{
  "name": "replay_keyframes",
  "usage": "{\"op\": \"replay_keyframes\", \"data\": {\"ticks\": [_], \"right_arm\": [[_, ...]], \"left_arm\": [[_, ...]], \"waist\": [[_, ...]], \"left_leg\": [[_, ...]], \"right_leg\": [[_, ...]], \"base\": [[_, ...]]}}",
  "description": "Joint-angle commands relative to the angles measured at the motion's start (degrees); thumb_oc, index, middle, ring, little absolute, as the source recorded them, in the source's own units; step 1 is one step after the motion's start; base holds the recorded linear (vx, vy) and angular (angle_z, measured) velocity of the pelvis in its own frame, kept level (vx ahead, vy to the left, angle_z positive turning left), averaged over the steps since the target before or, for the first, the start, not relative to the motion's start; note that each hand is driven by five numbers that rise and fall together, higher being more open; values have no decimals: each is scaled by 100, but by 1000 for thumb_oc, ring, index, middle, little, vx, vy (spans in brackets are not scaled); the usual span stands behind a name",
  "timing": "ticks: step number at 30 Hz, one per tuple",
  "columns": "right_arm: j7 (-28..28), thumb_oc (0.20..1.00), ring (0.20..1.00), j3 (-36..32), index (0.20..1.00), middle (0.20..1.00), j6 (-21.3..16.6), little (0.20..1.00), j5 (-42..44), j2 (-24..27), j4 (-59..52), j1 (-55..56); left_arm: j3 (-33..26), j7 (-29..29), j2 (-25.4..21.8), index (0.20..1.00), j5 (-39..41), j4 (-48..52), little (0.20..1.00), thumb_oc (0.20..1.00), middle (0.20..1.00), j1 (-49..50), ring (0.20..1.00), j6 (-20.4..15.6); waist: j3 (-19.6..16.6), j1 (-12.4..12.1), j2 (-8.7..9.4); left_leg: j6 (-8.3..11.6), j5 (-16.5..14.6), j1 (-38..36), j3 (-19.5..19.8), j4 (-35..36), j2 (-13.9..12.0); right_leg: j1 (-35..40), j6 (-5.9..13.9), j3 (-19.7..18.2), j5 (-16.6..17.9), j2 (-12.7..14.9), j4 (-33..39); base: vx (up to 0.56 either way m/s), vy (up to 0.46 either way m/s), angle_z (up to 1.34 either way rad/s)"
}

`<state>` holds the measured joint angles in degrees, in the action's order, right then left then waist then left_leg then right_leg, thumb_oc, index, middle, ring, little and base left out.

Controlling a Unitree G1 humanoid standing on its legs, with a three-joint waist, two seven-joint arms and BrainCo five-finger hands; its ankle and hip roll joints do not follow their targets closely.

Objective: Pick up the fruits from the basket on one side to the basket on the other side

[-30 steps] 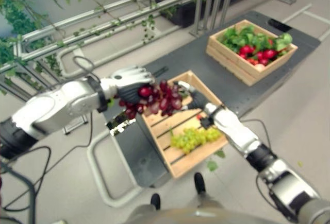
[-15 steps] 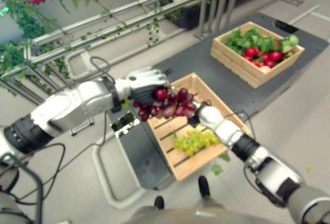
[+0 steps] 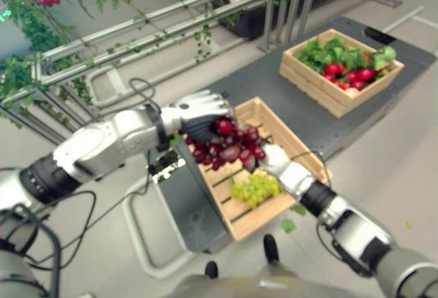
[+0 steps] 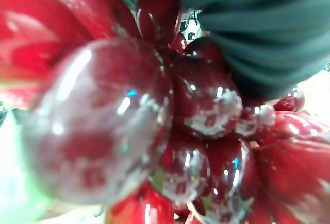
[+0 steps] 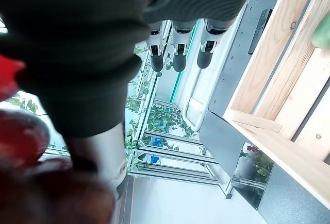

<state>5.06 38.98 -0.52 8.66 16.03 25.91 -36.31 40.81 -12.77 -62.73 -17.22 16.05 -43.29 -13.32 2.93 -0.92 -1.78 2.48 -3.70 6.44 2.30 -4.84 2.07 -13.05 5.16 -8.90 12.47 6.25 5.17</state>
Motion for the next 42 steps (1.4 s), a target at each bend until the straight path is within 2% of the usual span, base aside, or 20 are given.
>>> {"op": "replay_keyframes", "data": {"ticks": [1, 8, 9, 10, 42], "right_arm": [[9, 1000, 1000, -310, 1000, 1000, -318, 1000, 287, -204, -421, -574], [48, 1000, 1000, -787, 1000, 1000, -379, 1000, 399, 229, -1121, 25], [28, 457, 457, -836, 457, 457, -390, 457, 380, 251, -1142, 73], [12, 200, 200, -859, 200, 200, -390, 200, 377, 253, -1141, 106], [37, 200, 200, -1169, 200, 200, -324, 200, 263, 281, -1259, 508]], "left_arm": [[-472, 172, -169, 200, 66, 164, 200, 200, 200, 27, 200, -30], [-1049, 166, -323, 200, -51, 173, 200, 200, 200, 745, 200, -39], [-1090, 169, -326, 200, -65, 173, 200, 200, 200, 784, 200, -36], [-1118, 174, -323, 200, -71, 179, 200, 200, 200, 817, 200, -29], [-1862, 227, -85, 200, -268, 232, 200, 200, 200, 1490, 200, 52]], "waist": [[-8, -59, -57], [13, -14, -30], [14, -13, -26], [12, -11, -26], [-80, 5, 31]], "left_leg": [[-173, -127, 12, 182, 528, 250], [-173, -146, -28, 171, 550, 231], [-174, -150, -34, 174, 555, 230], [-173, -150, -38, 173, 557, 228], [-183, -222, -199, 174, 650, 205]], "right_leg": [[630, 316, 102, -1135, -10, -95], [644, 324, 126, -1161, -9, -97], [648, 325, 126, -1167, -11, -92], [653, 326, 129, -1169, -8, -92], [784, 303, 150, -1267, -27, -70]], "base": [[0, 0, 0], [0, 0, 0], [0, 0, 0], [0, 0, 0], [1, 0, 0]]}}
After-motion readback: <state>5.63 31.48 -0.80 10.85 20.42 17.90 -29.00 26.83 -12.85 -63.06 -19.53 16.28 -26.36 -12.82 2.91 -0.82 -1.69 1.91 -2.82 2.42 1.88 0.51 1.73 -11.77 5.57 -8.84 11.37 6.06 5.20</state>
